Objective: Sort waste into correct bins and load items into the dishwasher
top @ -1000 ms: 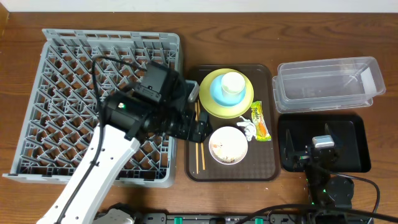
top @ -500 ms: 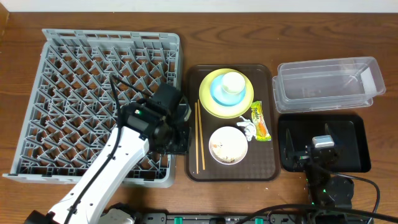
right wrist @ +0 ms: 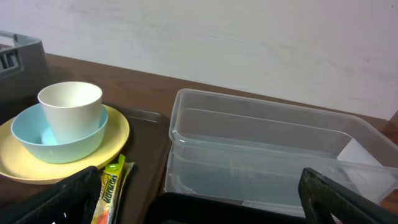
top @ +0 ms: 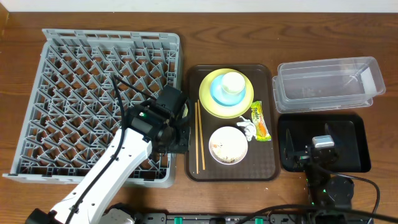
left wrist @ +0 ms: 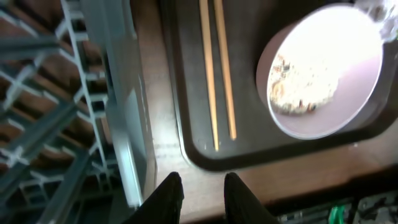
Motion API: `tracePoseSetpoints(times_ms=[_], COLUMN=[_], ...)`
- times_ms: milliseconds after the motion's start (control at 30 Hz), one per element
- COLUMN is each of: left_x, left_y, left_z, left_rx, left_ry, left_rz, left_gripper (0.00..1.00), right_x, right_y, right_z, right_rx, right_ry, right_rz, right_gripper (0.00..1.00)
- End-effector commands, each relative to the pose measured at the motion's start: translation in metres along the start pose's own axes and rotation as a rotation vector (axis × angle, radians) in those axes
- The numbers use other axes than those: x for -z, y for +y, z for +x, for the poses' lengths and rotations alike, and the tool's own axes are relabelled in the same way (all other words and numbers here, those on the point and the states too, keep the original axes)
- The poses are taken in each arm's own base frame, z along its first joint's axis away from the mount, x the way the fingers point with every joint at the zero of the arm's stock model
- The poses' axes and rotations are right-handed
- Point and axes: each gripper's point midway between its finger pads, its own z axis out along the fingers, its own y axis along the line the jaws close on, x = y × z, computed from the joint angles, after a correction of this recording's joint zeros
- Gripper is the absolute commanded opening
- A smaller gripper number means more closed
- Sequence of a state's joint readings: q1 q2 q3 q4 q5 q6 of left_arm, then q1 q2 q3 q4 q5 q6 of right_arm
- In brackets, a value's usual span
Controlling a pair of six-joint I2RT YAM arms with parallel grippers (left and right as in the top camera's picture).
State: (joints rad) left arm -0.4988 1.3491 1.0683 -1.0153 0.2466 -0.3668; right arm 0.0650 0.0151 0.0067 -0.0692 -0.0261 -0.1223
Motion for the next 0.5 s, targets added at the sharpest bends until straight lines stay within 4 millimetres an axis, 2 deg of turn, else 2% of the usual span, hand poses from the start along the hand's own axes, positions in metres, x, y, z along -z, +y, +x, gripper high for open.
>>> tracePoseSetpoints(times_ms=[0, 267, 300, 333, 467], left_x=[-0.007, -0.027, -0.029, -0.029, -0.028], left_y=[0.009, 0.012, 0.011, 0.012, 0.014], left_z=[-0.004, -0.003, -0.004, -0.008, -0.020], left_rx=[0.004, 0.076, 0.070, 0.075, 0.090], left_ry=[-0.024, -0.042, -0.049, -0.074, -0.159], left_rz=[-0.047, -0.041, -0.038, -0.056, -0.126], left_gripper=[0.25, 0.21, 0.19, 0.08, 0.08], right_x=[0.000, 0.000, 0.000, 0.000, 0.000], right_y=[0.002, 0.002, 0.002, 0.002, 0.002], right_z=[0.001, 0.001, 0.001, 0.001, 0.001], right_rx=[0.006, 0.006, 0.006, 0.006, 0.006], right_ry=[0.003, 0.003, 0.003, 0.003, 0.003], right_rz=[-0.007, -0.007, -0.007, -0.007, -0.007], right_gripper=[0.99, 0.99, 0.99, 0.99, 0.99])
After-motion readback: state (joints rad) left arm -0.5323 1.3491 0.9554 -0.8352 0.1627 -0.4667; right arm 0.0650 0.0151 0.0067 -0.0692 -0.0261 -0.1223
